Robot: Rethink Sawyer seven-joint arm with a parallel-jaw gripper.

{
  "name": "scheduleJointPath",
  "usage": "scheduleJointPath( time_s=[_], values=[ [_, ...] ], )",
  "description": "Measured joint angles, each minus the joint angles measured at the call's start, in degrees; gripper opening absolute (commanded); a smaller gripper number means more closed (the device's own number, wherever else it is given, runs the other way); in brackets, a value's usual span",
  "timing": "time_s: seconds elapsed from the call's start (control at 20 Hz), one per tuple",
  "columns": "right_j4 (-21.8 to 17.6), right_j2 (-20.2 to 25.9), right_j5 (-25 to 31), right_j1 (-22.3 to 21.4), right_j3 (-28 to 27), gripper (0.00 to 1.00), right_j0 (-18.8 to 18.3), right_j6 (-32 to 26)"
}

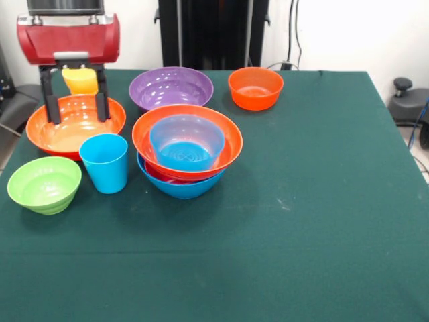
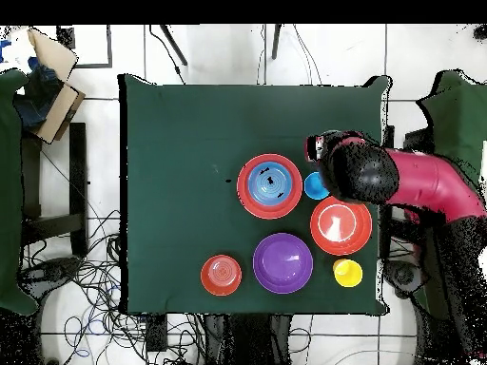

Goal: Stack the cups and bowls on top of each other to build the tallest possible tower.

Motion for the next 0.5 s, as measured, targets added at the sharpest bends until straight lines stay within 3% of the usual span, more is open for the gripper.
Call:
scheduleJointPath(
  time_s=[0.35, 0.5],
  values=[
    [0.5, -0.8, 13.7, -0.7, -5.1, 1.00, 3.3, 0.0],
    [0.5, -0.9, 15.7, -0.9, -6.2, 1.00, 3.6, 0.0]
  ],
)
